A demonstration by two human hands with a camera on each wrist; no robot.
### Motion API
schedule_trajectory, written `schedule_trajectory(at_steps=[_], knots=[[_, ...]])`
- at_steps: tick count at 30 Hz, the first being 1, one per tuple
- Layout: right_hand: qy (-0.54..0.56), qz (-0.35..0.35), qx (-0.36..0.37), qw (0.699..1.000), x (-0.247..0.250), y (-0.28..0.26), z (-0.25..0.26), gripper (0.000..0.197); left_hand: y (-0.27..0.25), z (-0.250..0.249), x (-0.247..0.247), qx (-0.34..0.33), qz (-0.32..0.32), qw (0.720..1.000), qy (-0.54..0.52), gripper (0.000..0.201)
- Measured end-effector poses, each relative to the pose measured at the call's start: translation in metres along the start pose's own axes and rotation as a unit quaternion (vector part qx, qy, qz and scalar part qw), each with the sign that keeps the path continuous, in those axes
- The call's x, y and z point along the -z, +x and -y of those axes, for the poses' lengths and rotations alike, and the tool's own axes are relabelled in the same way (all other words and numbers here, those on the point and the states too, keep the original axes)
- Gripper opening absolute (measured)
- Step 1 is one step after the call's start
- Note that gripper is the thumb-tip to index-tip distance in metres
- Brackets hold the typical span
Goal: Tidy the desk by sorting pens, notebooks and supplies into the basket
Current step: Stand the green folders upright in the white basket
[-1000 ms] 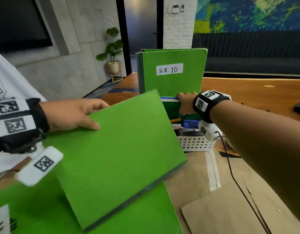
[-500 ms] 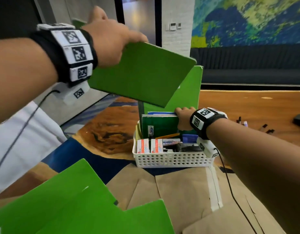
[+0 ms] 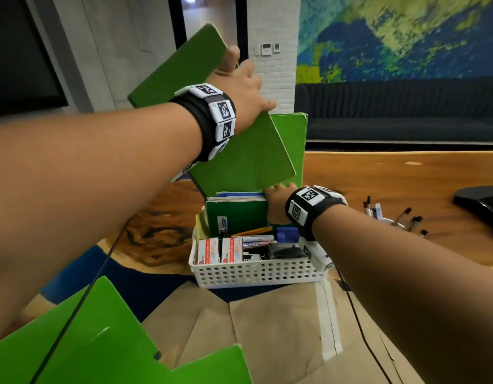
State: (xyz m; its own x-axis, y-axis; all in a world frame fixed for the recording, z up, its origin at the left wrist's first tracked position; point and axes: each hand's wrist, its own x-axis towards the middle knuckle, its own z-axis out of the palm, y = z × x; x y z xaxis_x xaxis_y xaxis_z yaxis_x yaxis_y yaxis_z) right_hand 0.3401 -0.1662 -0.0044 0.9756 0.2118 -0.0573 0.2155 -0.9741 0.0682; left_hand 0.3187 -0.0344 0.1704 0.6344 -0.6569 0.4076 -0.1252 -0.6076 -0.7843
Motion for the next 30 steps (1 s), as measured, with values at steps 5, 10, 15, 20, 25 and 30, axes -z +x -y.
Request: schedule_trajectory(at_steps=[5,10,15,20,25,30], knots=[[0.005,-0.002,-0.011,1.0,-0.006,0.002,-0.001,0.062,0.0,-0.009,-0.01,0.024,0.002,1.0,-0.008,0.056],[0.012,0.0,-0.015,1.0,-0.003,0.003,0.0,0.056,-0.012,-0.002,-0.018,0.04,0.0,0.999,-0.006,0.051],[0.004,-0.003,-0.022,1.0,-0.002,-0.001,0.0,0.059,-0.005,-0.038,-0.014,-0.161,0.024,0.983,-0.081,0.079],[0.013,0.001,-0.024,1.0,-0.001,-0.003,0.0,0.057,-0.024,-0.029,-0.012,0.022,-0.147,0.976,-0.16,0.113],[0.01,-0.004,-0.023,1.0,0.0,-0.005,0.003,0.057,-0.054,0.018,-0.048,0.32,0.099,0.893,-0.299,0.081],[0.01,-0.007,-0.028,1.0,0.0,-0.007,0.002,0.058,-0.078,0.016,-0.074,0.233,0.109,0.894,-0.366,0.056]])
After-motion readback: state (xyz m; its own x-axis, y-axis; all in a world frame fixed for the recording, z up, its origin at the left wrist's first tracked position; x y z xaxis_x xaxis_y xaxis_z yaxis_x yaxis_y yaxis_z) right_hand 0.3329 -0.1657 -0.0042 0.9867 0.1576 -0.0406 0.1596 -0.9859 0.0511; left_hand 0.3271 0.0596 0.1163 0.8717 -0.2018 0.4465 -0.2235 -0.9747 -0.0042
